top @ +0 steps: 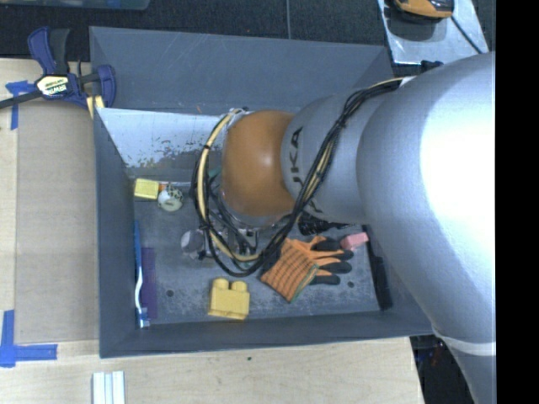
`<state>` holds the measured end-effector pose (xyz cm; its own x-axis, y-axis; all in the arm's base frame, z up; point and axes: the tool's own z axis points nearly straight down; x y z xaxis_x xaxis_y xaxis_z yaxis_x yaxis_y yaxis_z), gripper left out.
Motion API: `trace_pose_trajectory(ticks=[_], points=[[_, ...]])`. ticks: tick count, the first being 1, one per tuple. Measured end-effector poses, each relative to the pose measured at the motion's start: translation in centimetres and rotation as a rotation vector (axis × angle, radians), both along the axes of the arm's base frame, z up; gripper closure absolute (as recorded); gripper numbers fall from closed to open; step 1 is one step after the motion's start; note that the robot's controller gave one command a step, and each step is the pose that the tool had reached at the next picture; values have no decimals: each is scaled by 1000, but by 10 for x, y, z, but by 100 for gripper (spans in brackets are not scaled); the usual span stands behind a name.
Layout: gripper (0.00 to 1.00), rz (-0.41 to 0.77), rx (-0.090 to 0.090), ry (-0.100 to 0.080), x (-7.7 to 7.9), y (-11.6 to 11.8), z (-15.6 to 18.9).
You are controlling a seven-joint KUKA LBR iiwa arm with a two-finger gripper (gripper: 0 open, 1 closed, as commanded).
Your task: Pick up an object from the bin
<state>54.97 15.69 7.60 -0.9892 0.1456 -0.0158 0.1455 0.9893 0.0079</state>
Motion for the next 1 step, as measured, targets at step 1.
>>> trace_pose_trajectory(ticks=[1], points=[[100, 0, -1, 2, -1, -1, 14]])
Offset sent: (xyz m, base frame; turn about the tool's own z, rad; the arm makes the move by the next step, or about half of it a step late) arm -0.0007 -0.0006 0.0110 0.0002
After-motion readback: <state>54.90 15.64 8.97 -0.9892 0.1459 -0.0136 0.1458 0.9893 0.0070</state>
